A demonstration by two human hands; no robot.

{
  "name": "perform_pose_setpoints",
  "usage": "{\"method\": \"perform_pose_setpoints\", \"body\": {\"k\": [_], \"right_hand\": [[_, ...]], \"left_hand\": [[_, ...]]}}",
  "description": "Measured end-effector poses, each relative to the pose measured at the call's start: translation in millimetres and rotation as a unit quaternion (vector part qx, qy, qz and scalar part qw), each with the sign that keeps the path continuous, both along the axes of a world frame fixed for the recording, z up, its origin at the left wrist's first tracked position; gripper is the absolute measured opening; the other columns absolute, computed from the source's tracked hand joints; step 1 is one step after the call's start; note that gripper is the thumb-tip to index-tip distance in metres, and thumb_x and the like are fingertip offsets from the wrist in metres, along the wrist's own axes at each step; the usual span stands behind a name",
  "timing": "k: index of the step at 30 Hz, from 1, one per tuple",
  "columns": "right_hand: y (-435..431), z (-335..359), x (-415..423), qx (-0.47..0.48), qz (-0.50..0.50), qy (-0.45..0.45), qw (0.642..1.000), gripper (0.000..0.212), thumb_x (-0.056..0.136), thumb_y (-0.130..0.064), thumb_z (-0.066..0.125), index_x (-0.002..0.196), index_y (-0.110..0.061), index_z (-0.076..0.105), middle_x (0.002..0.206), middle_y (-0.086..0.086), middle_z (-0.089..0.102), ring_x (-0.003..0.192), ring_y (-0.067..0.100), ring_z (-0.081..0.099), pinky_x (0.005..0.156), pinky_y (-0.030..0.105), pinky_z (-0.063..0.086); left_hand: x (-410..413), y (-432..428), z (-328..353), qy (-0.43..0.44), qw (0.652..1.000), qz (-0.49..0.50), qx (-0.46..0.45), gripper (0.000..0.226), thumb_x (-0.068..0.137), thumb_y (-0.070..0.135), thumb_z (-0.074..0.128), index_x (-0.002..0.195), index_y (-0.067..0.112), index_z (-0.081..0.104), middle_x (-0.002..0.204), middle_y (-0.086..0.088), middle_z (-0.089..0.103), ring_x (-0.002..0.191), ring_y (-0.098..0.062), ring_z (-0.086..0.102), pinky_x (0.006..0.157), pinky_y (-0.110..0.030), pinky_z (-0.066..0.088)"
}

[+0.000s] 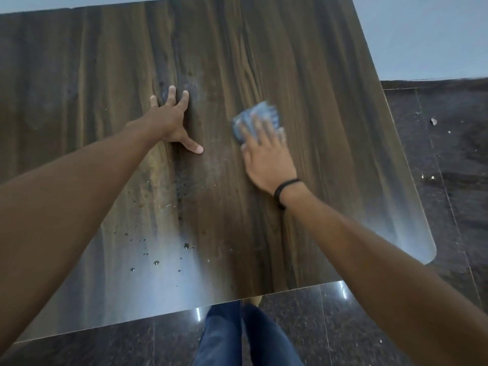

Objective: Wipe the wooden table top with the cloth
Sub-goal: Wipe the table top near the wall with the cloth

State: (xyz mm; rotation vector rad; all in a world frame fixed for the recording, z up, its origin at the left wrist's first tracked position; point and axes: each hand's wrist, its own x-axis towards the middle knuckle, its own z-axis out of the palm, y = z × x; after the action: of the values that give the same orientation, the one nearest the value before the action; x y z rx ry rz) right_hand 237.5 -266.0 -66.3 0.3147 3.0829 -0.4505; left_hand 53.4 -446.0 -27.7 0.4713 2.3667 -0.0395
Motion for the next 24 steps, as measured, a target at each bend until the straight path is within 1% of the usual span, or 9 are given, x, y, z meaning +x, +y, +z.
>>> {"method": "perform_pose_setpoints", "body": {"k": [2,6,9,10,13,17,20,21,24], "right_hand": [[9,-2,14,0.004,0.107,-0.002,0.994,0.055,0.106,-0.035,0.028,0.159,-0.035,0.018,0.167,-0.003,0.013,0.154,0.022,0.008,0.123,0.052,0.008],[14,5,2,-0.022,-0.069,-0.016,0.997,0.055,0.106,-0.033,0.03,0.16,-0.03,0.019,0.168,0.003,0.011,0.154,0.026,0.006,0.122,0.056,0.009],[-17,-3,41,-0.002,0.093,0.01,0.996,0.054,0.105,-0.035,0.028,0.159,-0.032,0.021,0.167,0.001,0.017,0.154,0.024,0.011,0.123,0.055,0.012],[-7,-4,40,0.0,0.091,0.013,0.996,0.053,0.105,-0.035,0.028,0.158,-0.033,0.022,0.166,0.0,0.018,0.154,0.023,0.013,0.122,0.056,0.014],[-3,1,27,-0.024,-0.078,0.002,0.997,0.054,0.106,-0.034,0.03,0.159,-0.029,0.022,0.168,0.003,0.013,0.154,0.026,0.009,0.123,0.056,0.011],[-17,-6,48,0.002,0.049,0.027,0.998,0.054,0.105,-0.034,0.031,0.159,-0.032,0.022,0.167,-0.001,0.018,0.154,0.023,0.012,0.123,0.053,0.012],[-9,0,43,-0.018,-0.076,0.019,0.997,0.054,0.105,-0.033,0.032,0.159,-0.028,0.025,0.167,0.003,0.017,0.154,0.026,0.011,0.123,0.054,0.011],[-20,-2,49,-0.017,-0.063,0.015,0.998,0.055,0.105,-0.033,0.032,0.159,-0.027,0.025,0.167,0.004,0.016,0.154,0.026,0.011,0.123,0.054,0.01],[-15,-3,72,0.003,0.087,0.013,0.996,0.055,0.105,-0.034,0.029,0.159,-0.031,0.02,0.167,-0.001,0.015,0.154,0.023,0.01,0.124,0.053,0.011]], "left_hand": [[0,0,1,0.003,1.0,-0.004,-0.002,0.161,0.025,0.076,0.073,0.15,0.037,-0.021,0.158,0.006,-0.028,0.145,-0.044,-0.016,0.113,-0.065,0.017],[2,2,4,0.0,1.0,0.002,-0.01,0.16,0.027,0.074,0.075,0.15,0.038,-0.021,0.158,0.007,-0.029,0.145,-0.043,-0.016,0.111,-0.067,0.018],[5,-1,4,0.003,1.0,0.002,0.001,0.157,0.03,0.075,0.074,0.151,0.037,-0.018,0.159,0.006,-0.028,0.145,-0.042,-0.016,0.112,-0.065,0.017],[8,-3,3,0.009,1.0,0.003,0.007,0.154,0.032,0.076,0.072,0.152,0.036,-0.017,0.159,0.004,-0.026,0.145,-0.042,-0.016,0.113,-0.065,0.017],[20,-7,6,0.026,0.999,-0.018,0.006,0.147,0.035,0.082,0.062,0.154,0.035,-0.012,0.161,-0.002,-0.022,0.145,-0.044,-0.016,0.114,-0.064,0.015],[36,-15,1,-0.01,1.0,-0.03,0.0,0.156,0.027,0.089,0.063,0.149,0.04,-0.022,0.158,0.003,-0.031,0.143,-0.044,-0.021,0.113,-0.065,0.012],[44,-16,-3,-0.028,0.998,-0.04,-0.036,0.162,0.023,0.087,0.066,0.142,0.04,-0.034,0.152,0.003,-0.041,0.142,-0.044,-0.024,0.113,-0.065,0.011],[45,-16,-5,-0.026,0.998,-0.041,-0.04,0.163,0.023,0.086,0.067,0.141,0.04,-0.036,0.151,0.003,-0.043,0.141,-0.044,-0.024,0.113,-0.066,0.011],[43,-16,-6,-0.017,0.999,-0.032,-0.017,0.165,0.021,0.084,0.071,0.142,0.043,-0.033,0.152,0.005,-0.04,0.142,-0.043,-0.024,0.112,-0.067,0.013]]}}
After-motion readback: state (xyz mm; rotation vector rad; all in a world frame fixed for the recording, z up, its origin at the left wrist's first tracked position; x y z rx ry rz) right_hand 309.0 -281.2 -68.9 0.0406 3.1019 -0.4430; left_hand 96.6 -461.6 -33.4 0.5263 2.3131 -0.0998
